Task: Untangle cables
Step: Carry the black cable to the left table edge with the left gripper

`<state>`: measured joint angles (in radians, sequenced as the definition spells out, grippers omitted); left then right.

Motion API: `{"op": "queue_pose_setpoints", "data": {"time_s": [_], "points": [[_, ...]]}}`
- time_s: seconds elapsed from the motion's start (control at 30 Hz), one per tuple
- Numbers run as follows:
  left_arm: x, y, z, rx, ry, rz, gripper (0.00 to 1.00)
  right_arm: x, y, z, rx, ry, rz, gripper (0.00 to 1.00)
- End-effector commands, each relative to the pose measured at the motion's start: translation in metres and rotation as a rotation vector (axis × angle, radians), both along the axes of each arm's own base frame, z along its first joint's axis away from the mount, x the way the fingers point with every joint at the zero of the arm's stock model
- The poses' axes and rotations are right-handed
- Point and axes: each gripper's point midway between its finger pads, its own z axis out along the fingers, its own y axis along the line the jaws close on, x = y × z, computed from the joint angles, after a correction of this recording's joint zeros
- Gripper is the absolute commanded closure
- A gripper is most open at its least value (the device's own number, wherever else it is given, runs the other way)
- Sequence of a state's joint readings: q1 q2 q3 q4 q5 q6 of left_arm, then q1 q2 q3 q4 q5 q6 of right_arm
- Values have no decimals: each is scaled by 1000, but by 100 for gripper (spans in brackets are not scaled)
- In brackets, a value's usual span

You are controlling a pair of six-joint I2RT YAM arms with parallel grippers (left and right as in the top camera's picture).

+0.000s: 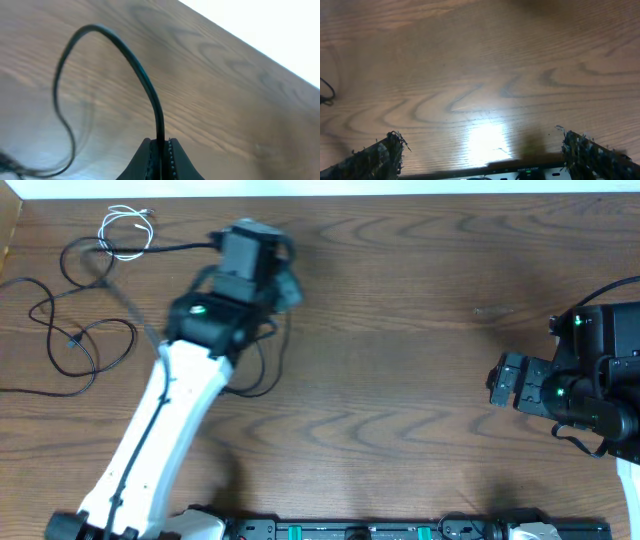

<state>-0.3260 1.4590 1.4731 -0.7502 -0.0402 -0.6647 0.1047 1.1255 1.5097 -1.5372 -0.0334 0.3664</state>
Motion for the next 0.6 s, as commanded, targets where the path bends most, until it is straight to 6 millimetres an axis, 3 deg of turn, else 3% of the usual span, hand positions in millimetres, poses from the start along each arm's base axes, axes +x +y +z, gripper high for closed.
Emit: {"op": "queue_pose_setpoints", "data": {"time_s": [0.0,0.07,0.13,0.3,0.47,0.57], "points": [[-5,58,23,26,-46,132,93,0,-2,1,-1,-3,-14,1],[-18,105,36,20,-61,253,92,0,-2,1,-1,-3,-14,1],[-30,136,40,-5,-52,356,93,0,-2,1,-1,-3,-14,1],[-64,217,33,-42,3,646,93,0,-2,1,-1,-3,-14,1],[-92,273,19,-71,59,864,93,0,-2,1,-1,-3,-14,1],[-110,295,10,-138,90,1021,93,0,-2,1,-1,-3,-14,1]]}}
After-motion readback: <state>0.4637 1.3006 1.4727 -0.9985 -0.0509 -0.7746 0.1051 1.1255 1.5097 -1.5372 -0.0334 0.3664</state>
